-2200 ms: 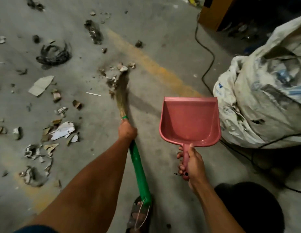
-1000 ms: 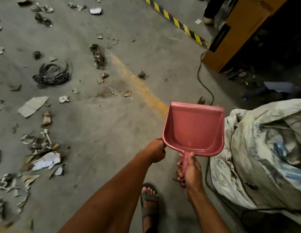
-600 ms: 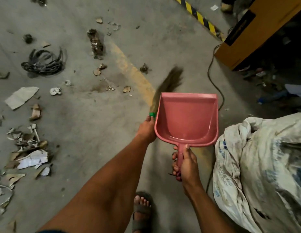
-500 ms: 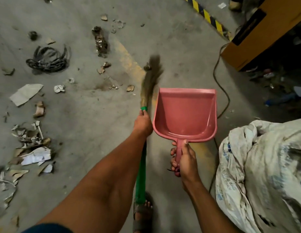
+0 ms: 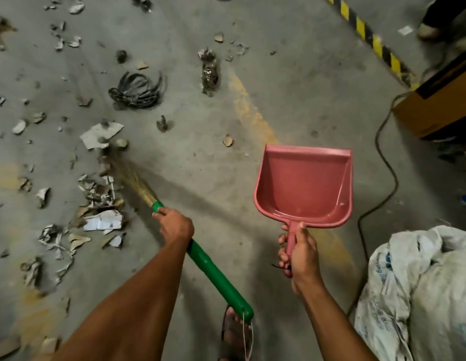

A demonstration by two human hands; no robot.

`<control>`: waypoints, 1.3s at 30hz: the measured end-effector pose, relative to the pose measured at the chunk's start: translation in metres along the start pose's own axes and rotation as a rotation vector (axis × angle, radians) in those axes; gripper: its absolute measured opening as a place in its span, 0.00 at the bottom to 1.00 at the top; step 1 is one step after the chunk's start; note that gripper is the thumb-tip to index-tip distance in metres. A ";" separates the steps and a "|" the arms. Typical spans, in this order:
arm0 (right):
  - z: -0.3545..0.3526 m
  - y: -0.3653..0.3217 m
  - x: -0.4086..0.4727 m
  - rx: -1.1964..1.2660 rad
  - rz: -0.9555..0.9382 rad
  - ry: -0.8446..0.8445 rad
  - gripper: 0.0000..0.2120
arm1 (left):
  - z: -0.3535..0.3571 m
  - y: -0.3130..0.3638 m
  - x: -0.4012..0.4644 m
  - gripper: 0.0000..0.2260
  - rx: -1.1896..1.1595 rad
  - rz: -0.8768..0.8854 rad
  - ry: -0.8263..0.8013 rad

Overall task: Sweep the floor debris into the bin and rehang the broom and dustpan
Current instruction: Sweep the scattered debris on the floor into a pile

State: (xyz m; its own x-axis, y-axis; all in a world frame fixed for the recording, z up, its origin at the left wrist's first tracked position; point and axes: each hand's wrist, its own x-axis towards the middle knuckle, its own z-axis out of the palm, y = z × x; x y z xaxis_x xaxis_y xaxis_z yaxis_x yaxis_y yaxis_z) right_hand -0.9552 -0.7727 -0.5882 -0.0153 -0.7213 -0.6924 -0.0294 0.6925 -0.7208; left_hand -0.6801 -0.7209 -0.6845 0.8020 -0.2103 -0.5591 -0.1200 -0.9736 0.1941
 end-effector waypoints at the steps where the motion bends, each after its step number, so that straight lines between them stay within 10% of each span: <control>1: 0.001 0.001 -0.002 0.000 0.004 0.011 0.22 | -0.001 -0.006 -0.011 0.35 -0.022 0.026 0.013; 18: -0.007 0.036 -0.041 0.013 -0.008 0.150 0.22 | 0.078 0.040 -0.117 0.39 0.337 0.866 -0.421; 33: 0.034 0.070 -0.060 -0.044 0.020 -0.025 0.22 | -0.033 -0.064 0.034 0.31 0.142 0.226 -0.089; 39: 0.056 0.070 -0.069 -0.028 0.021 -0.035 0.22 | -0.044 -0.092 0.003 0.33 0.005 0.240 0.017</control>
State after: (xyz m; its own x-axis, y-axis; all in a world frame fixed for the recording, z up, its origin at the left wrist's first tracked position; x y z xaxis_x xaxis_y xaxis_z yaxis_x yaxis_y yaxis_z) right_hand -0.9004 -0.6737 -0.5922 0.0191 -0.7056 -0.7083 -0.0574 0.7065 -0.7054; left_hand -0.6411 -0.6277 -0.6680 0.7597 -0.4344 -0.4839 -0.3111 -0.8962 0.3162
